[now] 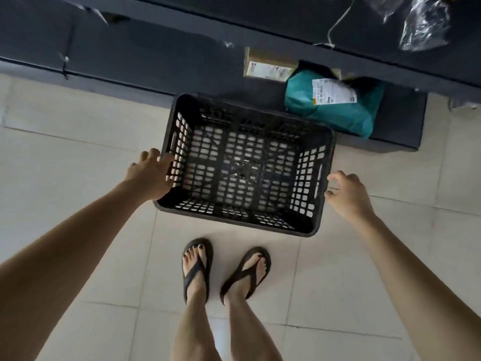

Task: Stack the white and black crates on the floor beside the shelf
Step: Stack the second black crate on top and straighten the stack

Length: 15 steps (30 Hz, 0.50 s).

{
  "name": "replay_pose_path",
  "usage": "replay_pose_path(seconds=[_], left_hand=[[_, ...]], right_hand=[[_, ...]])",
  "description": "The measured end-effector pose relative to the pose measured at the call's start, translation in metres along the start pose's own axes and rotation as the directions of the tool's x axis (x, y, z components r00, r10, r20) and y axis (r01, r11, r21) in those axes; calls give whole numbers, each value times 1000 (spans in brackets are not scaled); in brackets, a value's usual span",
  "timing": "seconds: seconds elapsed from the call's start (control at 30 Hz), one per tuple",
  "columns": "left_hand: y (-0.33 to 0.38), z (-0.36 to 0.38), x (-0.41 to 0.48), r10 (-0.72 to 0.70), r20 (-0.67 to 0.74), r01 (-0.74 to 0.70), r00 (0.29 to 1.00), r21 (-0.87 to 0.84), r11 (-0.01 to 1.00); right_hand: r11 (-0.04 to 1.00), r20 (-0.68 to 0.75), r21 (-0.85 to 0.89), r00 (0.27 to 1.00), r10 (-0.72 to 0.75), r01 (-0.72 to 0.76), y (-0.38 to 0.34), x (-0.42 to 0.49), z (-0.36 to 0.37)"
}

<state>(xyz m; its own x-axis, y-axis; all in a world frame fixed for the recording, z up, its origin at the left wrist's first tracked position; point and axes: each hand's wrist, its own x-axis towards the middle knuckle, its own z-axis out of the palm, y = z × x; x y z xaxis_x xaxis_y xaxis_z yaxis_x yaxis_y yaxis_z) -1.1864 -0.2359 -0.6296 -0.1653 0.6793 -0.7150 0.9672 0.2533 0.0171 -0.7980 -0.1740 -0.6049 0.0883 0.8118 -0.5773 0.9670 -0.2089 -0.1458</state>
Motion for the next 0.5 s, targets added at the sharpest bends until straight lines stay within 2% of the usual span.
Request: replay_pose_path(seconds=[0.1,0.23,0.37,0.5], left_hand=[[-10,24,35,-63,-54,65,997,22,998],[-5,55,74,-109,-38,106,993,-67,992],[1,75,94,-196,-129,174,972,-169,970],[-1,79,92,-181,-188,147,965,-182,972]], right_hand=[[999,-21,19,999,29,-28,17,27,33],[1000,-68,-17,998,10,-11,30,62,68],[998,-112,-17,992,58,-61,37,84,87],[992,-111,-25,987,120,-124,33,87,93]])
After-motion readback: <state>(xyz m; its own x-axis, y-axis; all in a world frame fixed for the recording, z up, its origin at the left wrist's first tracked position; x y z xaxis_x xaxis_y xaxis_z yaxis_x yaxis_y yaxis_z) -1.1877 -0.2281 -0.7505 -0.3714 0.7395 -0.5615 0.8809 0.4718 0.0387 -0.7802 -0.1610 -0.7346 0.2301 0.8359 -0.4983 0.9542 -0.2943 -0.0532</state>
